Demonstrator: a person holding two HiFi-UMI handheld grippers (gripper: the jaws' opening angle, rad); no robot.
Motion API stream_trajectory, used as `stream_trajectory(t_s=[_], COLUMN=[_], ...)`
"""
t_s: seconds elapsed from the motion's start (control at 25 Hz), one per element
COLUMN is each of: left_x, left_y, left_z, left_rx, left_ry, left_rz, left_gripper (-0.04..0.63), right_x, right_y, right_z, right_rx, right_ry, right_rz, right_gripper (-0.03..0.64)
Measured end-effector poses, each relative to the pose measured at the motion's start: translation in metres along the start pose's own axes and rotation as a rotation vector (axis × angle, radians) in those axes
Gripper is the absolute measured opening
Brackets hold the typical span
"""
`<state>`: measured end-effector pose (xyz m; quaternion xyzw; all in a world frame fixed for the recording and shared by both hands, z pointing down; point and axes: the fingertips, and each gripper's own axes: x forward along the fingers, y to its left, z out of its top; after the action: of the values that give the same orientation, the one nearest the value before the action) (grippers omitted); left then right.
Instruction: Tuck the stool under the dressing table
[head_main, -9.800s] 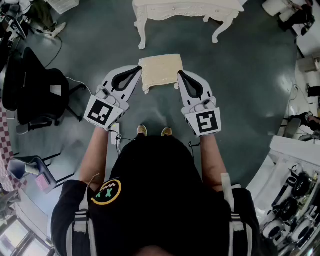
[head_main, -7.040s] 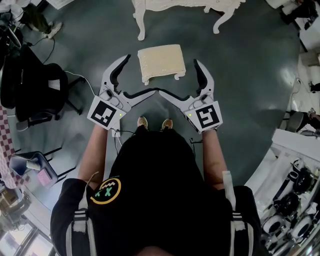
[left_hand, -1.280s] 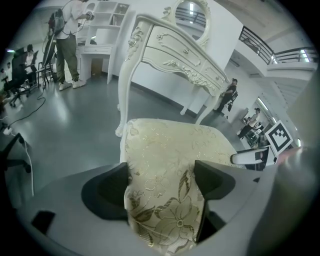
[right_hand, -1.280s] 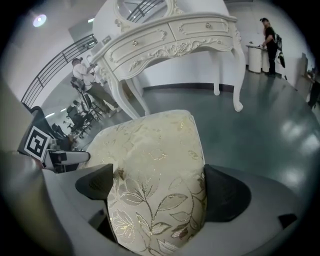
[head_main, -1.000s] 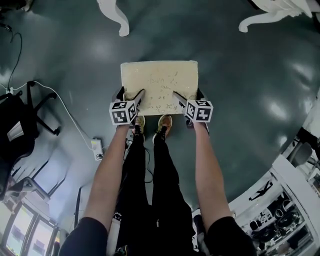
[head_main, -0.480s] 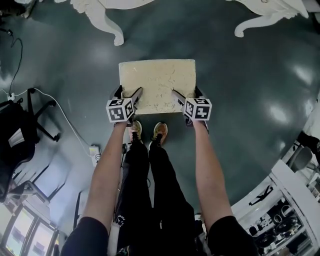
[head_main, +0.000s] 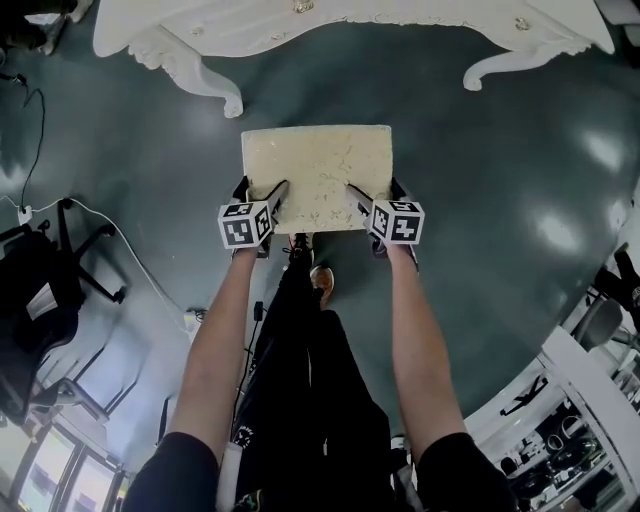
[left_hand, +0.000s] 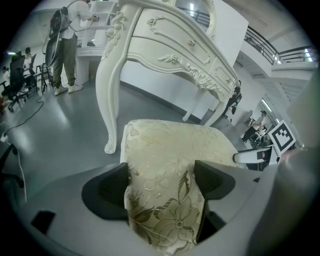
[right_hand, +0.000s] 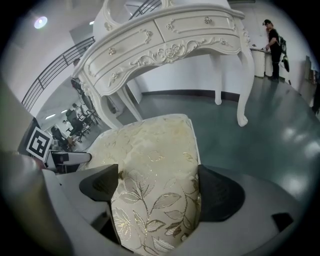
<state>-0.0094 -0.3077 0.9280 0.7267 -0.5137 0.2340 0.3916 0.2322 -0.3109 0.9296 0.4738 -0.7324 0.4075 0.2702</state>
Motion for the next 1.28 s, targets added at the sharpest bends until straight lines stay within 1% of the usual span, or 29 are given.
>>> stream_trajectory(t_s=[0.24,0.52,0.64,0.76,0.96,1.28], left_x=[0.021,0.052,0.065,0.077,0.098,0.127], left_y=[0.005,0.012,0.012,0.011,0.001,-0.019], left_z=[0.033,0.075,0.093,0.106,0.122,0.149], left_rx=[-0.001,0.022,0.025,0.015,-0.007,-0.046], left_ry=[0.000,-0.001,-0.018,-0.039,-0.036,-0.065], left_rz=[0.004,0.003,0.006,0.021,0.040,0.079], left_gripper=[0.426,0.426,0.426,0.426,0.426,0.426], right_x=[0.017,0.038,0.046,0.055,0.065,0.079], right_y=[-0.010,-0.022,-0.030,-0.039,-0.060,-0.095], right_z=[0.036,0.076,0.096,0.115,0.140,0.183], right_rx=[0.002,0.022,0.014,-0.005,-0.032,-0.081], right_ry=[0.004,-0.005,-0.020,-0.026,-0.012,-0.004], right_rz=[-0.010,-0.032,-0.035,-0.024,-0.005,0.033], right_gripper=[0.512,0.509,0.509,0.508,0.509,0.506])
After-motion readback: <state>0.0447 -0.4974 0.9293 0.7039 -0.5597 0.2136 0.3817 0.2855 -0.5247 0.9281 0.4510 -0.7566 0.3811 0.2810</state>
